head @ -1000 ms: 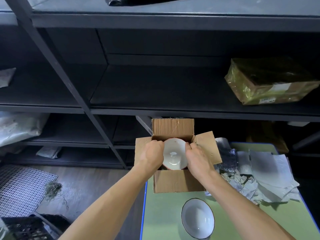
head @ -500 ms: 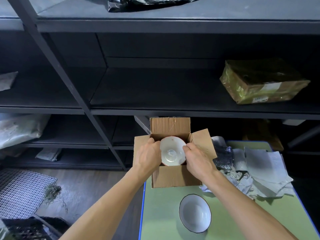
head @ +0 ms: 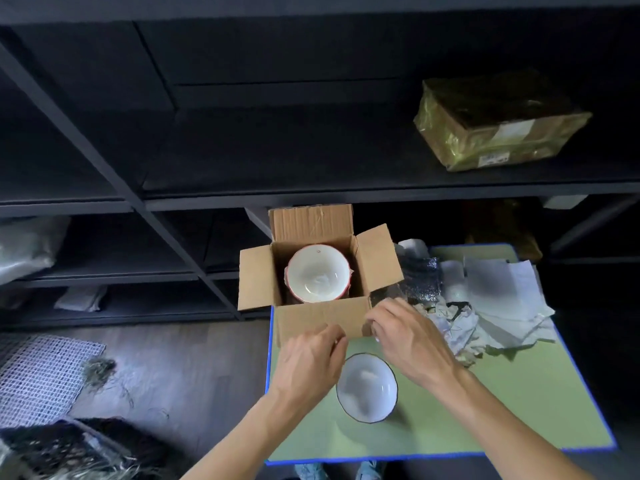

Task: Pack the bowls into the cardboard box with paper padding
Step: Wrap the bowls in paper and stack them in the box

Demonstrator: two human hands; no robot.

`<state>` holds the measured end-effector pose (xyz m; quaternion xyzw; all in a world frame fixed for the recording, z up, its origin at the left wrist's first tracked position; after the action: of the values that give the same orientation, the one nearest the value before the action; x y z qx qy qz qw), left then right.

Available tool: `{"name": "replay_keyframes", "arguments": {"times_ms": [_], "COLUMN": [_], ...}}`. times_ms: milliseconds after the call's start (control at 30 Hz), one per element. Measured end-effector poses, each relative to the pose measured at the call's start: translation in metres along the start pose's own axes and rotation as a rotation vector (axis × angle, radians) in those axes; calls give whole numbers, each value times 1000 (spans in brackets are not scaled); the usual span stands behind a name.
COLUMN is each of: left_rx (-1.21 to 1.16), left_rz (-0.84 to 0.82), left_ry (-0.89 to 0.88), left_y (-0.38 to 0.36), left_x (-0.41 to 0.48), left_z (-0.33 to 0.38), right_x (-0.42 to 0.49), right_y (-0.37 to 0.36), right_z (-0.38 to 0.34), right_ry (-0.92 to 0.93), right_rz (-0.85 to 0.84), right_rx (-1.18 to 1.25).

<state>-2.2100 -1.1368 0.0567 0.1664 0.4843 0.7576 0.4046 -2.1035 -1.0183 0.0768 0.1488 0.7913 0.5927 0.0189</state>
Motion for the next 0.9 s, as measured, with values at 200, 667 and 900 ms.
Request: {"name": "replay_keyframes", "arguments": {"times_ms": [200, 667, 900], "left_rx": [106, 174, 236], "left_rz": [-177, -211, -244], "left_ry": [51, -251, -321], "left_y": [-56, -91, -125], "left_x": [-17, 23, 59], "left_z": [-16, 113, 191], "right_x": [-38, -113, -160], "right_y": [-36, -3, 13], "right_z": [9, 121, 197], "right_ry": [-57, -434, -677], "right_rz": [-127, -99, -100], "right_rx": [88, -22, -22]}}
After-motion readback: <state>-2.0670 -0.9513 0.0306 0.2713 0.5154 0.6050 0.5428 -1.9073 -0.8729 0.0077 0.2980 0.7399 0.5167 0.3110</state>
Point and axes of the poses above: each hand's wrist, its own x-axis towards the middle knuckle, its own y-axis out of the back of the hand, z = x × y, the point moved 7 cm from there along x, towards the middle knuckle, and after that the axes turned 14 degrees about y, right-handed, at the moved point
